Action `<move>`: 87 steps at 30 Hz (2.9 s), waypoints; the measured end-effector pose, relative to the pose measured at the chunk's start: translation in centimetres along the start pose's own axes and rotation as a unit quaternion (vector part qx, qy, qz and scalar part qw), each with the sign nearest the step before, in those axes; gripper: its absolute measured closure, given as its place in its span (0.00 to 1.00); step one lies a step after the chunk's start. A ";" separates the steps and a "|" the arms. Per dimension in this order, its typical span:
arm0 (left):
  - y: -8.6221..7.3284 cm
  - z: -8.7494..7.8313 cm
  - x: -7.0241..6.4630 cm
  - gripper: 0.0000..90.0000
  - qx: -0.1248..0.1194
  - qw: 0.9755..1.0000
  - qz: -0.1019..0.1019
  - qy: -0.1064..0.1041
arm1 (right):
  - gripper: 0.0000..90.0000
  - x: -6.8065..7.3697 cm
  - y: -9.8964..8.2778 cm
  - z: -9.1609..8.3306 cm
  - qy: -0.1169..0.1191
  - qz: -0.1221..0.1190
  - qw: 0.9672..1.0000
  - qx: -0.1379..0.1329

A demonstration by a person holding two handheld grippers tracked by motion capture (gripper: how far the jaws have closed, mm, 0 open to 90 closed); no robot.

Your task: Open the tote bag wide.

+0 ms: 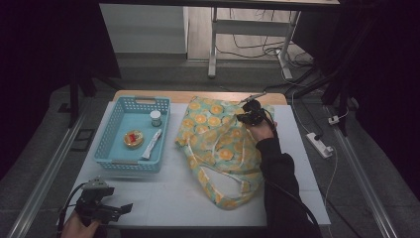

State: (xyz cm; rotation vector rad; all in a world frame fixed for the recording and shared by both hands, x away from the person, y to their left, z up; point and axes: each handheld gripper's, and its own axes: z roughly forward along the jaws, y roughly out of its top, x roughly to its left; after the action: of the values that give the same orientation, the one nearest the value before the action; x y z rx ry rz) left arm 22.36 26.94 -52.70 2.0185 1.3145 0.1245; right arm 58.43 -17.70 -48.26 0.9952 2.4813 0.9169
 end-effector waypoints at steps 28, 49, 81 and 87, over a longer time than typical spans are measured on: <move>0.0 0.0 -0.1 0.00 0.002 1.000 0.001 0.003 | 0.35 3.1 -1.9 -4.0 0.071 0.017 0.997 -0.027; 0.1 0.1 -0.2 0.00 0.004 1.000 0.007 0.002 | 0.00 9.2 -5.2 -5.8 0.094 -0.031 0.995 -0.005; 0.2 0.2 -0.3 0.00 0.011 1.000 0.012 0.004 | 0.33 11.6 -7.9 -2.9 0.080 -0.080 0.993 0.045; 0.2 0.3 -0.3 0.00 0.012 1.000 0.012 0.004 | 0.42 12.1 -7.9 -2.9 0.091 -0.096 0.990 0.041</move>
State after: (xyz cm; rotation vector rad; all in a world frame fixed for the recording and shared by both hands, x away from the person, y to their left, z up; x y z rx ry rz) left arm 22.47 26.51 -52.69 2.0555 1.3034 0.1297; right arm 44.40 -14.88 -51.95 0.7087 2.7298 0.8848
